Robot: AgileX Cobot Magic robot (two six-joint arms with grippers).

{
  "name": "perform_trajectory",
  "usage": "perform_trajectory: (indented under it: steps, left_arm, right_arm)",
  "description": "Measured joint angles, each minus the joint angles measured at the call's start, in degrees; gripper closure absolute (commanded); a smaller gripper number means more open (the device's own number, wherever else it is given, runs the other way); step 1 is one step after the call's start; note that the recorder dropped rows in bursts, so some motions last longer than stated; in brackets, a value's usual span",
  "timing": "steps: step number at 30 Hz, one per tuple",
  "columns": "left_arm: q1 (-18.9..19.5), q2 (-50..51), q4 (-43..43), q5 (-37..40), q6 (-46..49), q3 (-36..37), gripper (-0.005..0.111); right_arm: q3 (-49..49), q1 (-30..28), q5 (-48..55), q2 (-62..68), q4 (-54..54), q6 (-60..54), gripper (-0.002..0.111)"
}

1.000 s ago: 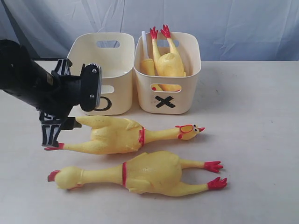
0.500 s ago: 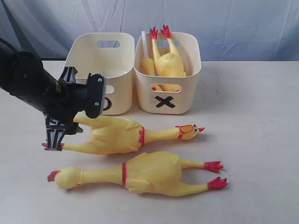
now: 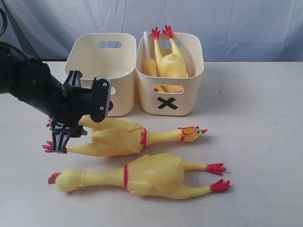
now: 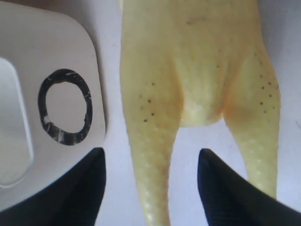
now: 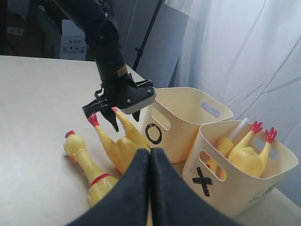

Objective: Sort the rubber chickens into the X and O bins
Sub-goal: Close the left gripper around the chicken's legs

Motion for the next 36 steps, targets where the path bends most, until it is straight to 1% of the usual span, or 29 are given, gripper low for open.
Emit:
perform_trajectory:
  steps: [5, 13, 16, 21, 24, 31, 36]
  left_arm:
    - [0.0, 1.2, 0.14, -0.49, 0.0, 0.0, 0.052]
    - [0.0, 2.29, 0.14, -0.87, 0.0, 0.0, 0.061]
    - [0.0, 2.29, 0.14, -1.46, -0.1, 0.0, 0.066]
    - [0.0, 2.29, 0.14, -2.12, -0.1, 0.0, 0.085]
    - [0.0, 2.29, 0.14, -2.23, -0.1, 0.0, 0.092]
    - [0.0, 2.29, 0.14, -2.23, -0.1, 0.0, 0.095]
    - [0.0, 2.29, 0.14, -2.23, -0.1, 0.0, 0.102]
  right_arm:
    - [0.0, 0.0, 0.0, 0.0, 0.0, 0.0, 0.108]
    - [0.0, 0.0, 0.11, 0.0, 0.0, 0.0, 0.108]
    - [0.0, 0.0, 0.11, 0.0, 0.1, 0.0, 0.108]
    - [0.0, 0.0, 0.11, 0.0, 0.25, 0.0, 0.108]
    - [0.0, 0.0, 0.11, 0.0, 0.25, 0.0, 0.108]
    - [0.0, 0.0, 0.11, 0.0, 0.25, 0.0, 0.108]
    - [0.0, 0.0, 0.11, 0.0, 0.35, 0.0, 0.108]
